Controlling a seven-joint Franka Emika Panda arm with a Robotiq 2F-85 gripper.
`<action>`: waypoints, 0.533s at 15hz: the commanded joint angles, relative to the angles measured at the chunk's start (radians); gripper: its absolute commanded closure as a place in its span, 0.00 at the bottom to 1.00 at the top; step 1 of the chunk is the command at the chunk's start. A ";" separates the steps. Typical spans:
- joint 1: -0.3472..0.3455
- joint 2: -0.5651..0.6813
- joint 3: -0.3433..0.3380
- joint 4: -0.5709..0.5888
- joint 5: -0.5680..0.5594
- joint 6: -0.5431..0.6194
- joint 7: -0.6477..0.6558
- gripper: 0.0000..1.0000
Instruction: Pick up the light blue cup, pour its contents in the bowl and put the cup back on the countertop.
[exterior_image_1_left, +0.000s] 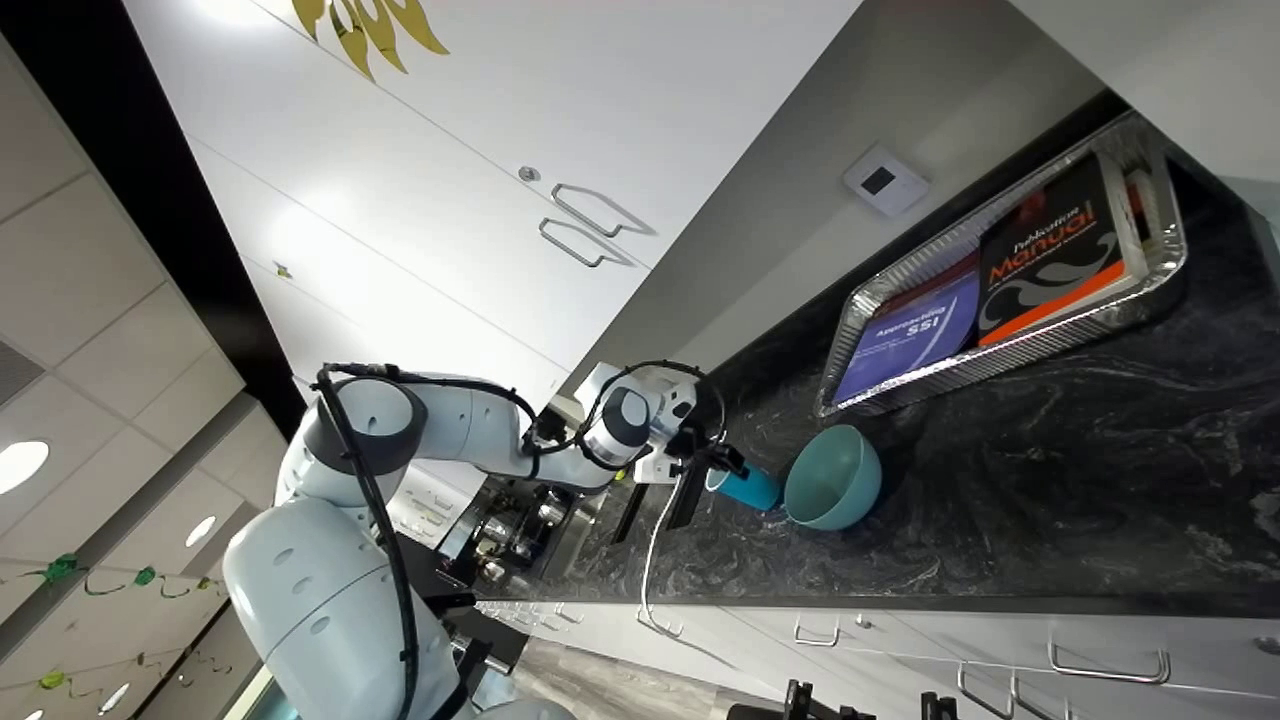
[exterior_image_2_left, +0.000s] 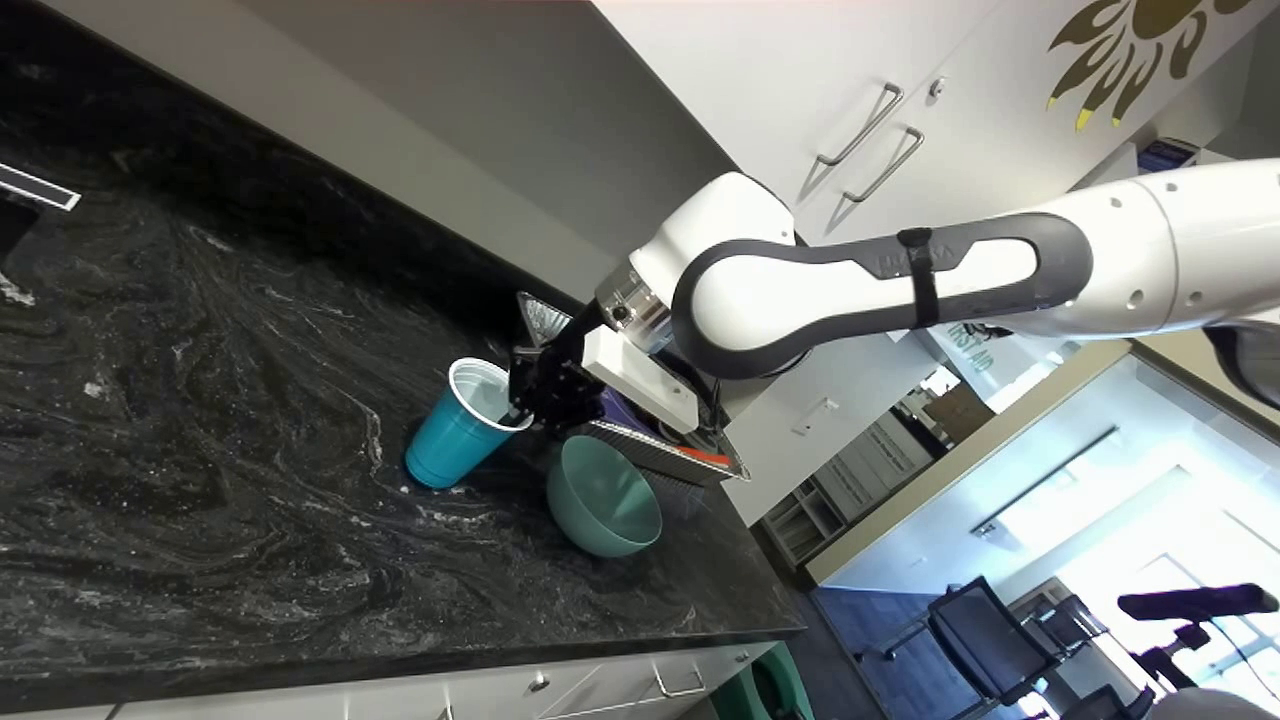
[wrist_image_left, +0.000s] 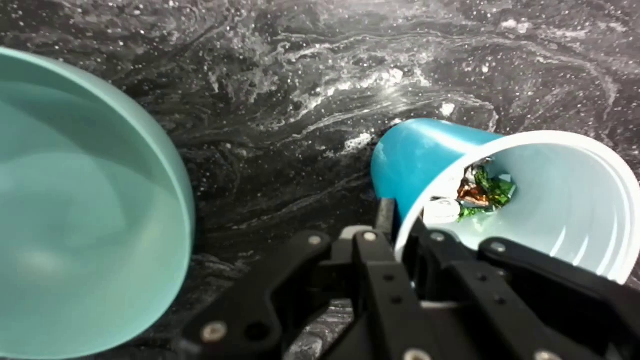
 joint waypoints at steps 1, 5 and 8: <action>0.006 -0.188 -0.006 -0.136 -0.013 -0.035 0.040 0.99; -0.014 -0.363 -0.034 -0.239 -0.150 -0.096 0.184 0.99; -0.077 -0.471 -0.011 -0.272 -0.258 -0.182 0.277 0.99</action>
